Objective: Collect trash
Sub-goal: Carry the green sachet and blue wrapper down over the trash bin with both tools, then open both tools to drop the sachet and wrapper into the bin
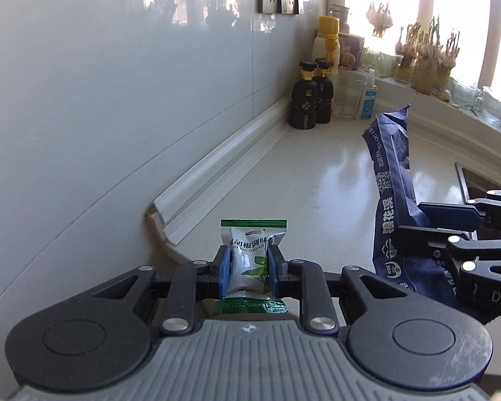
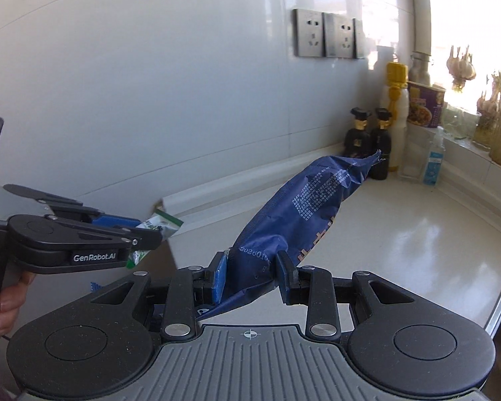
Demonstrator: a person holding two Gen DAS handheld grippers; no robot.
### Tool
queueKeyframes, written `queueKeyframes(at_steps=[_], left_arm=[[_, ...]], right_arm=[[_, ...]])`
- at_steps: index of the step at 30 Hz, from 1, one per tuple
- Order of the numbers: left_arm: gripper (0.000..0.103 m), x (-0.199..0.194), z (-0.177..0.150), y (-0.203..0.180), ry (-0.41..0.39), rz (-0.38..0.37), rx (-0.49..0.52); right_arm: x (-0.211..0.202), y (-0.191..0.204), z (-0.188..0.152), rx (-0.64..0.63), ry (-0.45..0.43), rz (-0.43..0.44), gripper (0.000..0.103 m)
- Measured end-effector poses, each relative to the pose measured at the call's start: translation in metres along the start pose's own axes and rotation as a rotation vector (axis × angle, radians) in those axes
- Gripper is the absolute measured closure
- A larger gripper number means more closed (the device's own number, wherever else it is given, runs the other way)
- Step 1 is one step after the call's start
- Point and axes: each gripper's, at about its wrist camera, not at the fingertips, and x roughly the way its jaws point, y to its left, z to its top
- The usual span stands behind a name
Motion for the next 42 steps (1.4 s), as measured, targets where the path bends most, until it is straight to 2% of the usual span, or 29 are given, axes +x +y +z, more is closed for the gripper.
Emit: queueKeyframes(at_steps=[7,16,22,31,36,40,42], left_arm=[[0.082,-0.005,-0.04,0.036,0.059,0.012,-0.039],[0.082,0.008,-0.095,0.072,0.146,0.031,-0.099],[0.082,0.031,-0.139,0.091,0.217,0.034,-0.137],[0.081,0.076,-0.196,0.109,0.336,0.057,-0.181],[0.081,0.099,-0.217,0.117,0.392,0.063,-0.205],[0.08,0.112,-0.23,0.124,0.432,0.061,-0.208],[0.08,0.118,-0.235,0.126,0.448,0.06,-0.206]], right_arm=[[0.01,0.064,-0.017,-0.064,0.048,0.069,0.072],[0.044,0.128,-0.068,-0.137,0.168,0.134,0.072],[0.082,0.15,-0.11,-0.15,0.286,0.143,0.072],[0.154,0.164,-0.169,-0.181,0.476,0.14,0.072],[0.189,0.172,-0.188,-0.187,0.59,0.261,0.072],[0.215,0.171,-0.198,-0.127,0.718,0.394,0.071],[0.227,0.168,-0.202,-0.097,0.752,0.421,0.071]])
